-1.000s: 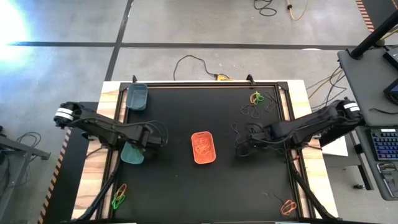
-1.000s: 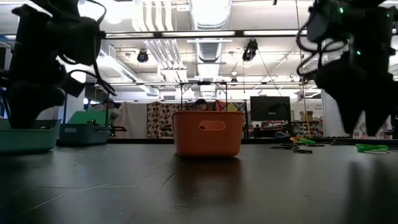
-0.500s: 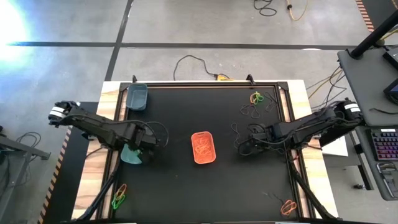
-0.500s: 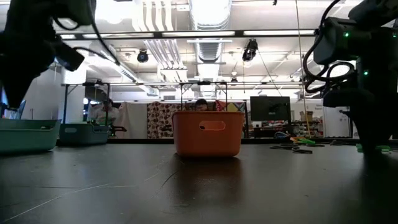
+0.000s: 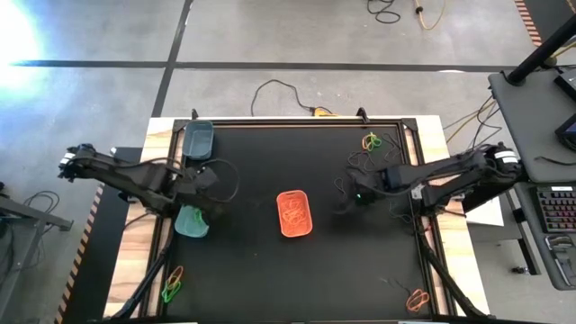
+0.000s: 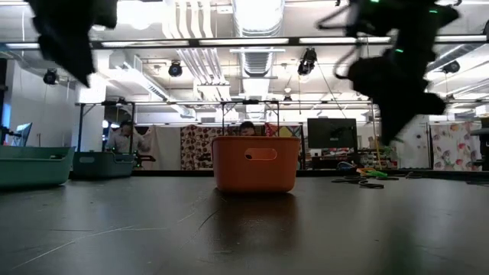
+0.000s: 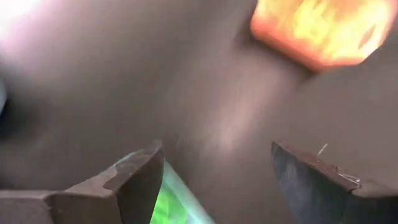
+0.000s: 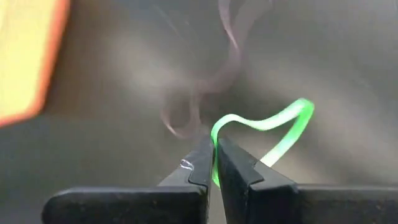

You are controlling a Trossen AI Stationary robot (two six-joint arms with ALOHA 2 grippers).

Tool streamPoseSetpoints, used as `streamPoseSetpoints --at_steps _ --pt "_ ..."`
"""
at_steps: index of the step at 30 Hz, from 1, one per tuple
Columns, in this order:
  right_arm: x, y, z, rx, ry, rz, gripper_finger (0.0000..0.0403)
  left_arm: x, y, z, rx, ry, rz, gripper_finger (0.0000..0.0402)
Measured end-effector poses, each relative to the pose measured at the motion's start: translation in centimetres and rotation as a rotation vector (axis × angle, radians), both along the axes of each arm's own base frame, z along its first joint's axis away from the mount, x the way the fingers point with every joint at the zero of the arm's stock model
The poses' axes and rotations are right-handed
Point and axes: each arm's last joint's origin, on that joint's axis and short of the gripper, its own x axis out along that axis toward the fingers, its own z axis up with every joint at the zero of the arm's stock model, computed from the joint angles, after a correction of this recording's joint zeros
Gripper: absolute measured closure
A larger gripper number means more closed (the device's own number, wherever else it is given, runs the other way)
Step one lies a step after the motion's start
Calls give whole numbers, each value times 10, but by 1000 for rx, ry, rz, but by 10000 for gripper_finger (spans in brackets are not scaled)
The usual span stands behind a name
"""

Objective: Sort rubber bands into baskets
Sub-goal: Move the green rubber band

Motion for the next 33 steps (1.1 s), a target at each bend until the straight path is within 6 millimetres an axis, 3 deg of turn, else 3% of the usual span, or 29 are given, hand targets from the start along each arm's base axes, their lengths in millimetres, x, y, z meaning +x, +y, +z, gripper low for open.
streamPoseSetpoints --at_steps 7,18,28,33 --pt "64 -34 3 -38 -221 122 391 17 0 2 134 -314 -23 125" --pt "160 -85 -44 -84 -160 205 391 23 -1 -17 120 -404 39 125" --pt "211 -114 -45 -138 -224 218 386 23 0 -26 70 -410 141 125" --pt "219 -119 -41 -124 -248 237 325 27 5 -42 61 -363 215 121"
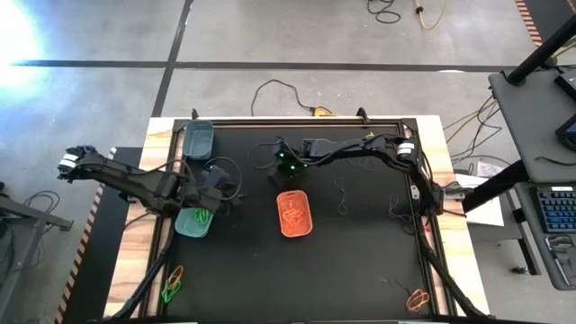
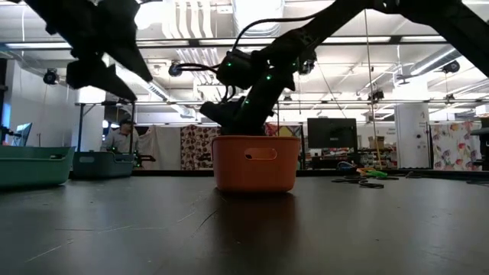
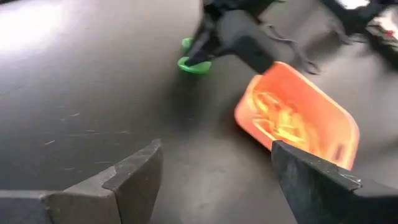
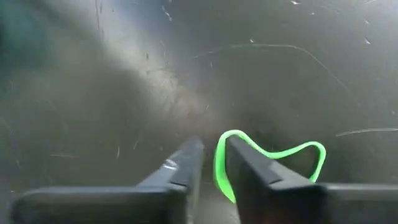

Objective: Sort rubber bands into baskets
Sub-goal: Move the green rubber band, then put the green rubber band into the light sea green bin

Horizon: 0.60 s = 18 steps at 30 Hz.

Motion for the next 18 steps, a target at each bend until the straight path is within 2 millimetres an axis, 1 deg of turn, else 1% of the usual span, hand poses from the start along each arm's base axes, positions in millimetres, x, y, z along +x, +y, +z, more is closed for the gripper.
streamPoseSetpoints --at_steps 2,4,6,9,12,13,16,18 --pt "-1 0 2 -15 7 5 286 5 4 -4 0 22 22 118" --pt "-5 0 12 -32 13 14 249 12 9 -9 1 54 16 116" --pt "-10 1 28 -55 0 36 215 21 17 -13 -15 69 -20 116" --pt "-23 4 53 -112 21 69 176 37 36 -18 -36 61 -70 116" --pt "-41 13 79 -177 44 86 147 48 59 -28 20 94 -71 116" --pt "-49 17 91 -195 32 90 139 51 67 -30 32 90 -86 116" --pt "-74 30 123 -241 -11 110 120 63 90 -37 39 60 -192 116" --pt "-91 40 140 -253 -53 123 113 68 103 -45 25 59 -282 118"
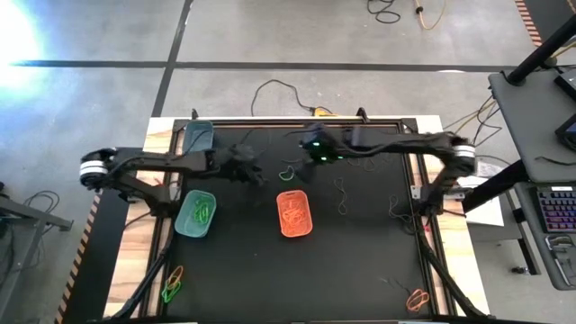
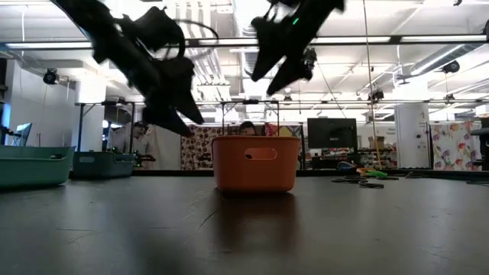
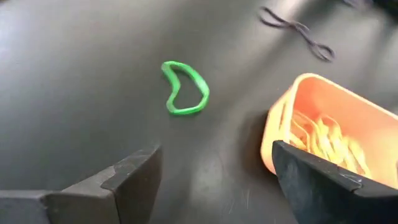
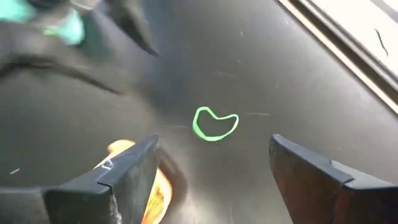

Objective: Sort rubber bands into baskets
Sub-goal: Put the green rubber band into the light sea green bin

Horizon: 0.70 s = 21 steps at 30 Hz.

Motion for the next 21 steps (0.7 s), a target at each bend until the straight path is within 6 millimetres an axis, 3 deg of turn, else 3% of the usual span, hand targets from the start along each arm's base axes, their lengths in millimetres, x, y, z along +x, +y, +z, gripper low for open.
streamPoseSetpoints --at_steps 4,7,13,21 --pt "-35 21 20 -8 -62 24 108 4 25 -16 21 -5 -146 132" --pt "-56 34 23 -31 -89 11 110 9 35 -28 114 15 -234 147" --pt "-83 43 4 -48 -88 6 110 25 39 -58 238 35 -390 161" --pt "-92 44 -15 -39 -103 -9 115 40 52 -88 367 18 -360 172"
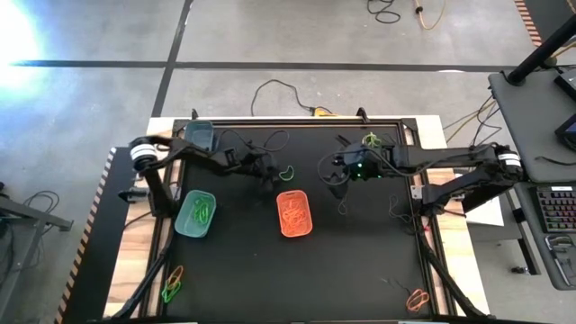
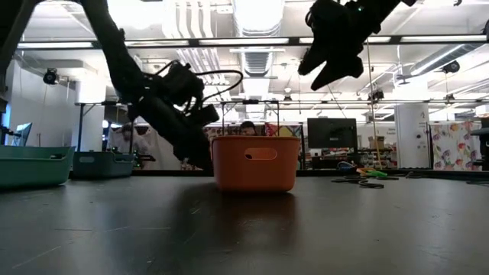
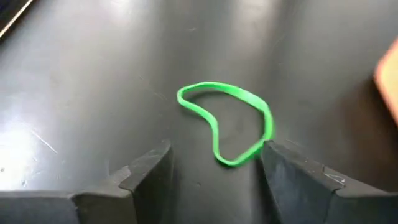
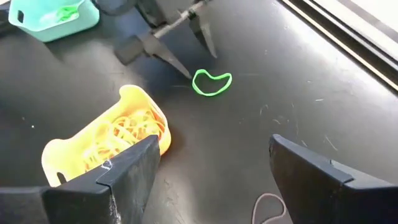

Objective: Sort rubber bands into baskets
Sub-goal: Put the green rubber band into the light sea green bin

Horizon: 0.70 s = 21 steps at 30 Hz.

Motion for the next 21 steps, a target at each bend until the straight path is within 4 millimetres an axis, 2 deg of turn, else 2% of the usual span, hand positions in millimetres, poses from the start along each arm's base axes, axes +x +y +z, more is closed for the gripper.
streamPoseSetpoints --at_steps 5,9,15,21 --pt "1 -1 -2 -1 -1 0 115 3 1 -15 -47 -11 -64 178" --pt "2 -2 0 -18 -3 -1 115 7 1 -23 -44 -16 -93 203" --pt "2 -4 0 -24 0 -12 115 16 1 -28 -47 -31 -109 266" --pt "2 -4 4 -24 -9 -11 118 22 4 -29 -95 -35 -48 350"
